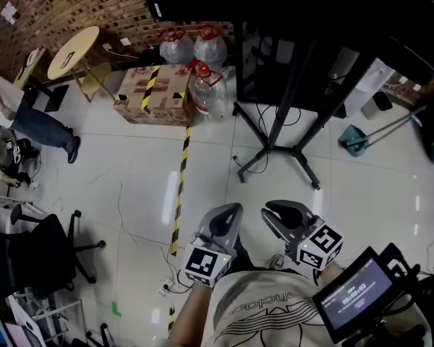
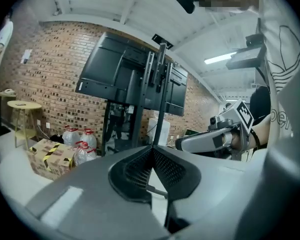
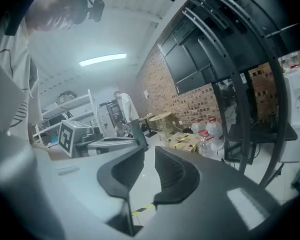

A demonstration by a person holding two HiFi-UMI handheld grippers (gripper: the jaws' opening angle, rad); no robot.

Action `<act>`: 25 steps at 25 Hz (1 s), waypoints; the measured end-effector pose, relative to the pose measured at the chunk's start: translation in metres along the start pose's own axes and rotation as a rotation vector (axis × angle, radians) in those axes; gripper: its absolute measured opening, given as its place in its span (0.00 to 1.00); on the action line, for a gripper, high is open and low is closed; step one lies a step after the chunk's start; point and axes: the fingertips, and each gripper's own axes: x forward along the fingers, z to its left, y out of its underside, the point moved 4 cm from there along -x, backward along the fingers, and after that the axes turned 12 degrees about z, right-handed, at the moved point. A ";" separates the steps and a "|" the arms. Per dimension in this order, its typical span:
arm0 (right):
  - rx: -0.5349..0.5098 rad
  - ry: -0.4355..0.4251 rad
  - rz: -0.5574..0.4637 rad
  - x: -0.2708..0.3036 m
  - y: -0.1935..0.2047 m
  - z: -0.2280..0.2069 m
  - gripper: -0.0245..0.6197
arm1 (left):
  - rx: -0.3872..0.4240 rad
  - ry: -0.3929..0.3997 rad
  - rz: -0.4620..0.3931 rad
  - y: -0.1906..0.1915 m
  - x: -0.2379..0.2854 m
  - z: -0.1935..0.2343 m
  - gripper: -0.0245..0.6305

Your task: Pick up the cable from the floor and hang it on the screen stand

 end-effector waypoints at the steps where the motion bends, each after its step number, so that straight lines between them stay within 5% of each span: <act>1: 0.013 0.001 0.015 0.020 -0.005 -0.003 0.15 | -0.016 0.005 0.004 0.005 0.002 0.020 0.07; 6: 0.091 -0.029 0.114 0.121 -0.030 -0.026 0.19 | -0.065 0.017 0.047 0.019 0.025 0.122 0.07; 10: 0.084 -0.035 0.197 0.199 -0.011 -0.068 0.19 | -0.067 0.013 0.092 0.054 0.067 0.184 0.07; 21: -0.009 0.070 0.355 0.359 0.152 -0.252 0.19 | -0.103 0.027 0.131 0.229 0.227 0.278 0.07; 25: -0.011 0.081 0.513 0.417 0.230 -0.343 0.35 | -0.150 0.001 0.202 0.320 0.292 0.322 0.07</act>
